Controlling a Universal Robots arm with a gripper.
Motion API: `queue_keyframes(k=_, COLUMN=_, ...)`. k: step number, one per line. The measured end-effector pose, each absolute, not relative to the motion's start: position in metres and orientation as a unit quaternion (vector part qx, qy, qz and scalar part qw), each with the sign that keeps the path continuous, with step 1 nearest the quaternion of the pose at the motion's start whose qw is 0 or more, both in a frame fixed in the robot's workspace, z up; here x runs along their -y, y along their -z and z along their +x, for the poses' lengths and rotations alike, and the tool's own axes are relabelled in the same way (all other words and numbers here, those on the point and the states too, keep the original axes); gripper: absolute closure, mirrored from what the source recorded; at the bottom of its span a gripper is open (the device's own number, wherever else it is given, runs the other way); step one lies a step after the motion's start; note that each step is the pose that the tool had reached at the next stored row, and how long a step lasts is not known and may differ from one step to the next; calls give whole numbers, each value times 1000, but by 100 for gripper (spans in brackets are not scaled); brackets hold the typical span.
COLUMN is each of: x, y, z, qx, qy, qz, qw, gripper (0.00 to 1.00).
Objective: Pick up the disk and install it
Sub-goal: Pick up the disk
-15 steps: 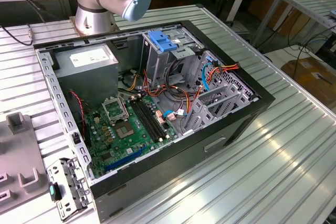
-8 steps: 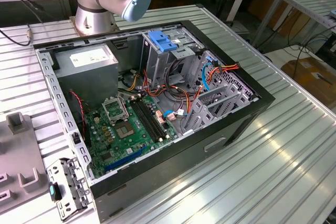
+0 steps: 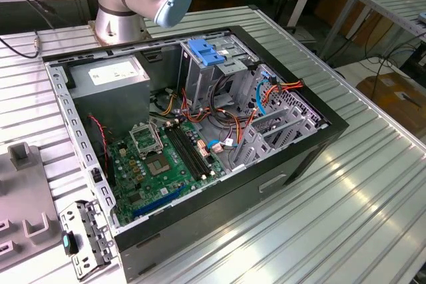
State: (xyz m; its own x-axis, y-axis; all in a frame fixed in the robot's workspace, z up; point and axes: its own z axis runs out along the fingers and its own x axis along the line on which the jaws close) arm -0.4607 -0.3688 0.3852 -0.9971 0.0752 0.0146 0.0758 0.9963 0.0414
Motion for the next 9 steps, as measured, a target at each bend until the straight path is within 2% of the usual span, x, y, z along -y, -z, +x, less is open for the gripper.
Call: queue_keyframes(k=9, x=369, y=-385, z=-461, qx=999, qy=21, qz=26, qw=8, gripper=89)
